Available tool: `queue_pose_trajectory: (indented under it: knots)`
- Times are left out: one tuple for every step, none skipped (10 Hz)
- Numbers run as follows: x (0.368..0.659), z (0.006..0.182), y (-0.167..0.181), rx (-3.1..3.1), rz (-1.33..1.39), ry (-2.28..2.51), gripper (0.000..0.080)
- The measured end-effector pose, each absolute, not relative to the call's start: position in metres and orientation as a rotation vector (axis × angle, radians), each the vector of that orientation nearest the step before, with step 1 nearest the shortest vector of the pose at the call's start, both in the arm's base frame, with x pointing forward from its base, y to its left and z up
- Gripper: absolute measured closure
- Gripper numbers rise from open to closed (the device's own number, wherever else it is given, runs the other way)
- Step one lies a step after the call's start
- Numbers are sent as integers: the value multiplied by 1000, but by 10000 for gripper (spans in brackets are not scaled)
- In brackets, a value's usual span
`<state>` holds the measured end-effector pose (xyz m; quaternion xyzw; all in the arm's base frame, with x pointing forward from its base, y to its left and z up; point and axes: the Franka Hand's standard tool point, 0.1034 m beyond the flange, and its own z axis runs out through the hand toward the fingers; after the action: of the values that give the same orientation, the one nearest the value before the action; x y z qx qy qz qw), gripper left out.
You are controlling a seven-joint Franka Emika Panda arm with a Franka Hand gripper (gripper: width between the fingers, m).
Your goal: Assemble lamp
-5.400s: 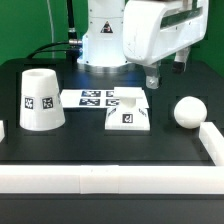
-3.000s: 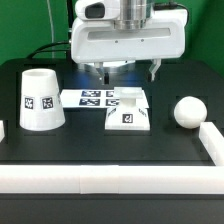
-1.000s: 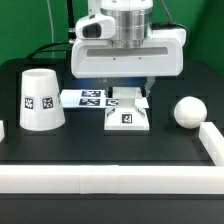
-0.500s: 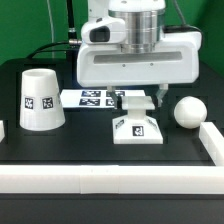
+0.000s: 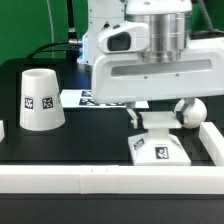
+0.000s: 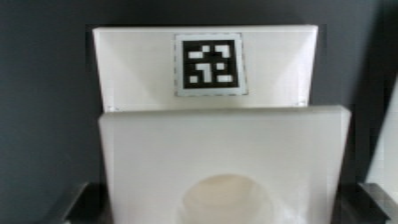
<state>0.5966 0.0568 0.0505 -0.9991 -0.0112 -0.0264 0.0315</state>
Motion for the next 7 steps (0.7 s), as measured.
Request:
queue_pose_trajectory:
  knots:
    - [609,51,65,-3073,-104,-31,265]
    - [620,51,73,-3069,-124,-36,265]
    - [627,51,79,-3066,-135,-40,265]
    - [632,52,86,-3064,-137,-35,265]
    - [633,52,88,-3066,-130,-24,265]
    - [633,52,88,-3066,-130,-20,265]
    - [633,52,88,-3067,-127,-18,265]
